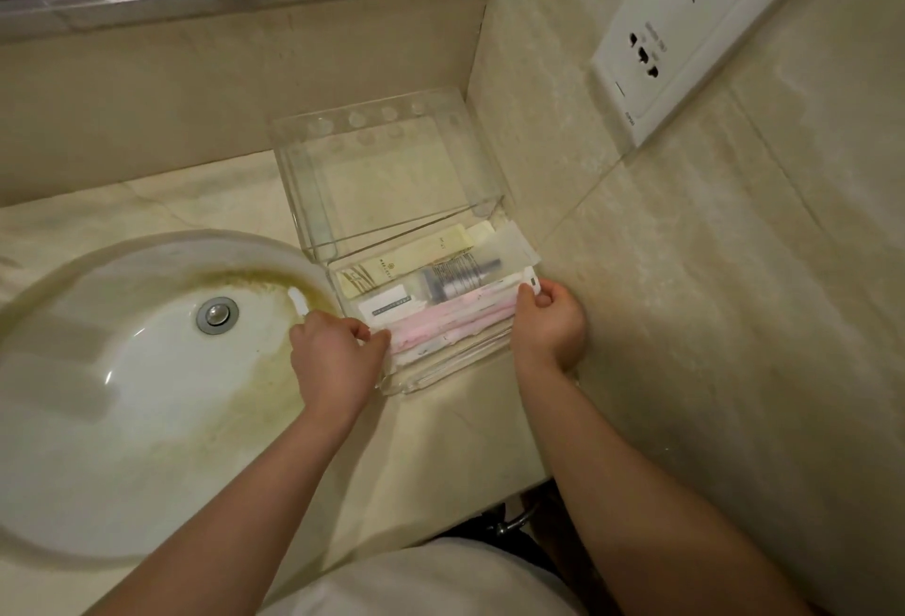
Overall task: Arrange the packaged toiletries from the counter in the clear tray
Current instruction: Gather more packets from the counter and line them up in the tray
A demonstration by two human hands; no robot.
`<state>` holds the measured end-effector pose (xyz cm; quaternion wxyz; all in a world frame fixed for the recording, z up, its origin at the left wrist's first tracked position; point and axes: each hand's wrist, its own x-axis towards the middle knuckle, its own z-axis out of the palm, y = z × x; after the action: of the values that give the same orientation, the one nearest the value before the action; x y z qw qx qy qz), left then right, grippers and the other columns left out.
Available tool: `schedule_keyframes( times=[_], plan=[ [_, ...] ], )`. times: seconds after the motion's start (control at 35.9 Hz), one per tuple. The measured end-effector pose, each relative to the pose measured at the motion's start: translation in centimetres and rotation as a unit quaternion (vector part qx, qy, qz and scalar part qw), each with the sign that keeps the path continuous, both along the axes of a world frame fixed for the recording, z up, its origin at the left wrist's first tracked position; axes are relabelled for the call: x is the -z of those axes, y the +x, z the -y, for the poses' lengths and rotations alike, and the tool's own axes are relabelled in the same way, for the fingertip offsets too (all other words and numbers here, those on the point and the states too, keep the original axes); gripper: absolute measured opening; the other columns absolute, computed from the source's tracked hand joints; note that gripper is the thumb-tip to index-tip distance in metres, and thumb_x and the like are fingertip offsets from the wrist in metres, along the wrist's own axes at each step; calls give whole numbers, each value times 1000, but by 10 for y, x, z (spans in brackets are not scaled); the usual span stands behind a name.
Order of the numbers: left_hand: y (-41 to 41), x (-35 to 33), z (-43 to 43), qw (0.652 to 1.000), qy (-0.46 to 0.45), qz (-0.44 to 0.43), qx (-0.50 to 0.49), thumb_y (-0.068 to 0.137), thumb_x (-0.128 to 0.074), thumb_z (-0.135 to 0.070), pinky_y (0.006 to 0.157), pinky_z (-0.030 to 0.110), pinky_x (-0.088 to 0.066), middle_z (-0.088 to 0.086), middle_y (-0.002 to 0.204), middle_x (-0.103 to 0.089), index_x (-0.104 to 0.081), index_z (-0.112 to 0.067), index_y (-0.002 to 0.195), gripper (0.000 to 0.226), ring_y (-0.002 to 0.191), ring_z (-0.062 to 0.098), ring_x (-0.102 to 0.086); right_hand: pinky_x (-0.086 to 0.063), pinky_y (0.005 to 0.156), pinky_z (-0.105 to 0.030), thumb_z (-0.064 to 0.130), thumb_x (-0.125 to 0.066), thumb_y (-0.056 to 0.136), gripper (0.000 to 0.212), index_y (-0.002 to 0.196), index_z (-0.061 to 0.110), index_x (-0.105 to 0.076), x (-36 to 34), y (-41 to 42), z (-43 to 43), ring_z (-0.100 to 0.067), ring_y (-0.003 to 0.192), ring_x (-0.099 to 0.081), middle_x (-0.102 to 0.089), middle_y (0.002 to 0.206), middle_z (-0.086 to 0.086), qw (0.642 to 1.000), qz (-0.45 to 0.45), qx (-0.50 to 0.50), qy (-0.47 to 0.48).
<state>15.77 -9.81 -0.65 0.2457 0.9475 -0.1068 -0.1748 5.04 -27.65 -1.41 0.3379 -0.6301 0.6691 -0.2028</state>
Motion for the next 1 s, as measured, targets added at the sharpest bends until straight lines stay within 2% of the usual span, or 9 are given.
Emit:
schedule_keyframes(
  times=[0.14, 0.25, 0.33, 0.39, 0.47, 0.56, 0.72, 0.84, 1.0],
  plan=[
    [-2, 2, -1, 1000, 2, 24, 7, 74, -74, -30, 76, 31, -32, 4, 91, -45, -66, -16, 77, 17, 98, 32, -44, -44, 70, -26, 30, -66, 85, 25, 109, 24, -69, -3, 0, -5, -18, 89, -66, -71, 93, 7, 1000, 29, -4, -1],
    [-14, -3, -1, 993, -17, 101, 52, 76, -73, -23, 83, 42, -38, 19, 107, -51, -61, -7, 103, 34, 99, 36, -45, -52, 81, -34, 30, -67, 86, 55, 136, 20, -46, -4, -9, -24, -20, 106, -59, -54, 130, -1, 992, -38, -108, -50],
    [-32, -3, 6, 964, -18, 165, 206, 82, -63, -22, 97, 50, -42, 24, 130, -50, -57, -3, 121, 44, 122, 41, -45, -44, 104, -38, 24, -61, 88, 65, 147, 18, -34, -5, -22, -42, -25, 131, -42, -35, 150, -9, 949, -124, -243, -159],
    [-46, 3, 16, 945, 22, 136, 296, 90, -53, -34, 112, 53, -32, 21, 152, -34, -43, -5, 140, 59, 144, 40, -26, -28, 117, -40, 30, -42, 94, 63, 153, 17, -24, -1, -27, -47, -26, 147, -21, -22, 161, -10, 906, -173, -344, -173],
    [-58, 15, 25, 930, 81, 104, 344, 97, -30, -47, 118, 52, -21, 17, 160, -22, -29, -6, 151, 68, 149, 37, -13, -12, 123, -44, 41, -14, 97, 65, 157, 16, -7, 11, -29, -43, -24, 152, 4, -4, 165, -8, 854, -238, -439, -145],
    [-60, 25, 27, 926, 106, 98, 350, 96, -20, -51, 119, 52, -16, 18, 160, -20, -26, -6, 152, 72, 149, 36, -12, -5, 123, -45, 47, -6, 97, 67, 157, 17, -1, 17, -31, -34, -24, 152, 9, 0, 166, -7, 823, -286, -470, -138],
    [-61, 24, 30, 922, 123, 80, 359, 93, -15, -56, 121, 52, 4, 16, 163, 4, -4, -9, 155, 79, 149, 33, 12, 5, 122, -43, 53, -2, 93, 72, 157, 20, 4, 12, -25, -32, -23, 151, 13, 7, 165, -5, 813, -312, -478, -112],
    [-58, 20, 29, 913, 140, 72, 376, 93, -18, -61, 120, 50, 8, 13, 162, 18, 9, -11, 154, 84, 147, 31, 22, 7, 122, -44, 56, -2, 91, 75, 157, 20, 5, 10, -25, -30, -24, 151, 14, 9, 165, -4, 818, -295, -485, -96],
    [-58, 14, 19, 924, 90, 57, 368, 93, -29, -55, 120, 52, 7, 11, 163, 15, 6, -15, 155, 82, 147, 29, 24, 2, 123, -45, 53, -10, 98, 69, 156, 19, 5, -3, -27, -45, -26, 151, 14, 7, 165, -7, 830, -276, -476, -95]
  ],
)
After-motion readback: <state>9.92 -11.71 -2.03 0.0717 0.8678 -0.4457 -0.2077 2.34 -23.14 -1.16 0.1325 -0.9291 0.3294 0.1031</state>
